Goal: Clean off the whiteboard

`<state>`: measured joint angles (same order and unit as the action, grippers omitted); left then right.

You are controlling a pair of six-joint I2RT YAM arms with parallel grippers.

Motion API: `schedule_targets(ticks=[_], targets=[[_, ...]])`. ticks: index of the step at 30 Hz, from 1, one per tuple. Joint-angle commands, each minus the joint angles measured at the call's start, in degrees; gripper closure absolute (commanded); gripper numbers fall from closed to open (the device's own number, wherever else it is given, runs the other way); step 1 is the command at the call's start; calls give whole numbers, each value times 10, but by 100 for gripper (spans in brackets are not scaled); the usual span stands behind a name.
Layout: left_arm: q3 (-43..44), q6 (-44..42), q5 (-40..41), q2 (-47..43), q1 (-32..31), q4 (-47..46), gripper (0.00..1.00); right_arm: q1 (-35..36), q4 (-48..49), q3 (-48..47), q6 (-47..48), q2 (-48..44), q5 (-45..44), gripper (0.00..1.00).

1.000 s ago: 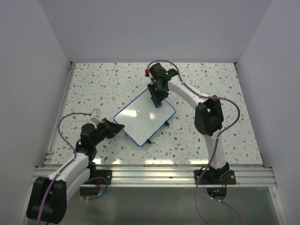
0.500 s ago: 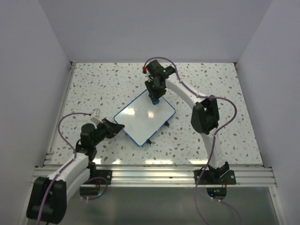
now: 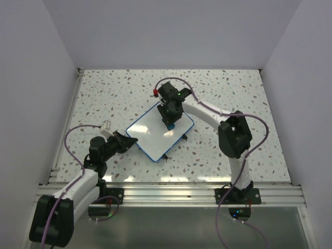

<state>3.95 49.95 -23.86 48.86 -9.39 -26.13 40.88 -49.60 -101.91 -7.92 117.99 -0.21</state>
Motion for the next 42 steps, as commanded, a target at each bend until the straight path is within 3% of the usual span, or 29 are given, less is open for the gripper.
schedule_targets(ticks=[1,11,19,35,42], targets=[[-77,-60,8,13,-1,34,100,-15,34,38,-10,-44,7,100],[-76,-60,7,11,0,34,100,-91,64,99,-3,-58,6,100],[-76,-61,6,9,0,35,100,-102,62,87,-6,-51,21,100],[-73,-61,5,12,-1,38,100,49,86,115,-49,-95,36,100],[-71,-62,5,14,-1,38,100,40,82,127,-43,-102,10,100]])
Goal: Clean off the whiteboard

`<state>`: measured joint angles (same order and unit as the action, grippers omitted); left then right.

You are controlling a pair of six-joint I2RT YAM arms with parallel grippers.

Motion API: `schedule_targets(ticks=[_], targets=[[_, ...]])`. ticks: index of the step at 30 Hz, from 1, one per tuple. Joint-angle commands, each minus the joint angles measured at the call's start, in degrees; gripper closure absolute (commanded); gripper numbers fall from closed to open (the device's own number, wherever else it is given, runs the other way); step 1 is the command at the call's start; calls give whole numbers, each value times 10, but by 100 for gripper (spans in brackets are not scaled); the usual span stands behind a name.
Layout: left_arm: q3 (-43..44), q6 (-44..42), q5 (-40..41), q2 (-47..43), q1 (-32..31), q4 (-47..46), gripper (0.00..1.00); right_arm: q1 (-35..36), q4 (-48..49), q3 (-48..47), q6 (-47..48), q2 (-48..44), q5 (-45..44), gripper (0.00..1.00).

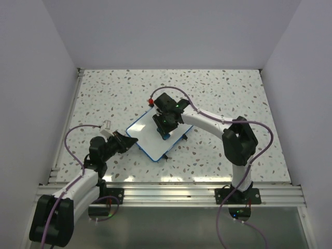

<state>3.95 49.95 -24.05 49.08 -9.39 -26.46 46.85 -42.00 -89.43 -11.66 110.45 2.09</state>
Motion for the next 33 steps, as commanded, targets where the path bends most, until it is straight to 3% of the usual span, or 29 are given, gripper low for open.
schedule_targets(ticks=[1,11,16,22,33], targets=[[-72,-62,8,10,0,40,100,-25,7,2,-4,-27,-9,100],[-73,-62,6,8,0,42,100,-148,29,8,16,-6,7,100],[-74,-62,7,7,-1,41,100,-151,30,-5,16,5,19,100],[-74,-61,6,6,-1,40,100,-99,13,-36,13,12,-2,100],[-75,-62,8,6,-1,42,100,60,-32,-100,-1,33,-38,100]])
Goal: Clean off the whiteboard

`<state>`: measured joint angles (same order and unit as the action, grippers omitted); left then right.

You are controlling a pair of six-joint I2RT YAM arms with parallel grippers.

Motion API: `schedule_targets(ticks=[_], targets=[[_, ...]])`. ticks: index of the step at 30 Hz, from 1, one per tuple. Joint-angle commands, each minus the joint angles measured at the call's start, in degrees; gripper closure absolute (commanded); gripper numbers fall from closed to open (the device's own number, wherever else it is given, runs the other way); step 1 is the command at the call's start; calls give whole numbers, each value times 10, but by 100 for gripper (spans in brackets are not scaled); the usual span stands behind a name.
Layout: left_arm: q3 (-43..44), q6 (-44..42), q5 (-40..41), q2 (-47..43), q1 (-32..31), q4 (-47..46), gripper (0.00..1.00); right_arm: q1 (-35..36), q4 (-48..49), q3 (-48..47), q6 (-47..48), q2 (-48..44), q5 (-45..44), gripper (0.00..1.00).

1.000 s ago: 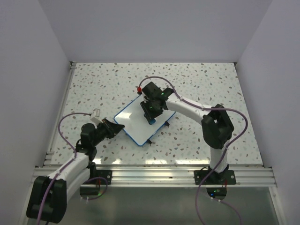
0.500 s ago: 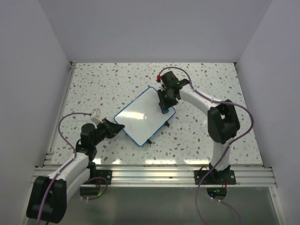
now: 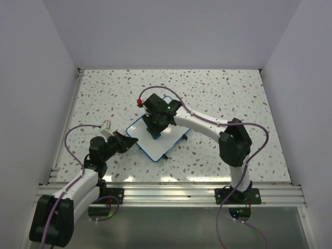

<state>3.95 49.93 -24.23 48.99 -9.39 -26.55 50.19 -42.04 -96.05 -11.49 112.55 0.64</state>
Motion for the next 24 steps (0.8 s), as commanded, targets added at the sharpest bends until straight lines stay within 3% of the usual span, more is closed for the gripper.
schedule_targets(ticks=[1,14,24], targets=[[-73,-62,9,6,-1,44,100,45,-44,-39,-2,16,-28,100],[-75,-62,9,3,-2,46,100,116,-42,81,-26,-38,-86,100],[-76,-62,9,-1,-2,42,100,117,-73,-52,-20,40,-107,100]])
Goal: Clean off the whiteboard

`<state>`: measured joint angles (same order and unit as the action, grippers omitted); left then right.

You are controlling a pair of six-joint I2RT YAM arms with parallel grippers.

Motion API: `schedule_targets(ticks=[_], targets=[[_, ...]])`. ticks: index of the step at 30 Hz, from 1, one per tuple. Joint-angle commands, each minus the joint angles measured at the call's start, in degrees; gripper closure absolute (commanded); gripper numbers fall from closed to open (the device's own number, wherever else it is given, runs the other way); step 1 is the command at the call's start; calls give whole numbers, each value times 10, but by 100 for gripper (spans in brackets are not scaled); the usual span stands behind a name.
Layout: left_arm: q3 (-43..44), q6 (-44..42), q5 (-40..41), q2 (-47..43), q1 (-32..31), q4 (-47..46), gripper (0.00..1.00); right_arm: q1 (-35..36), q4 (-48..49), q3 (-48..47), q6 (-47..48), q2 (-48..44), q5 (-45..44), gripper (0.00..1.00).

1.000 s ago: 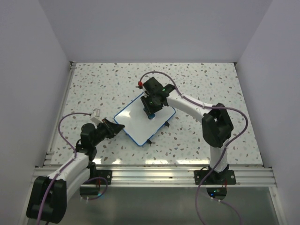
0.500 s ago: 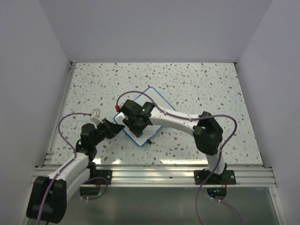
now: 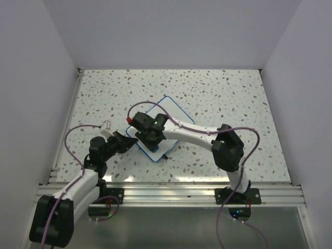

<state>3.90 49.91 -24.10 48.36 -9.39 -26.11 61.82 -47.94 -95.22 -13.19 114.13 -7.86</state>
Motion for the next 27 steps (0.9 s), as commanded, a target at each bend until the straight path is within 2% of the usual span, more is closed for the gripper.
schedule_targets(ticks=[1,4,7,12,15,22,27], targets=[[-77,-61,7,5,-3,38,100,1,-30,-98,-2,46,-22,100],[-77,-61,7,3,-4,37,100,0,-43,-145,1,70,-23,100],[-77,-61,7,1,-5,40,100,-11,-70,-233,4,108,-28,100],[-80,-61,8,-3,-5,40,100,-39,-80,-286,6,147,-21,100],[-79,-61,8,-3,-5,39,100,-78,-70,-267,5,130,-15,100],[-79,-61,9,2,-5,36,100,-159,-14,-133,11,61,-4,100],[-74,-61,12,0,-5,42,100,-172,-2,-93,16,30,-10,100]])
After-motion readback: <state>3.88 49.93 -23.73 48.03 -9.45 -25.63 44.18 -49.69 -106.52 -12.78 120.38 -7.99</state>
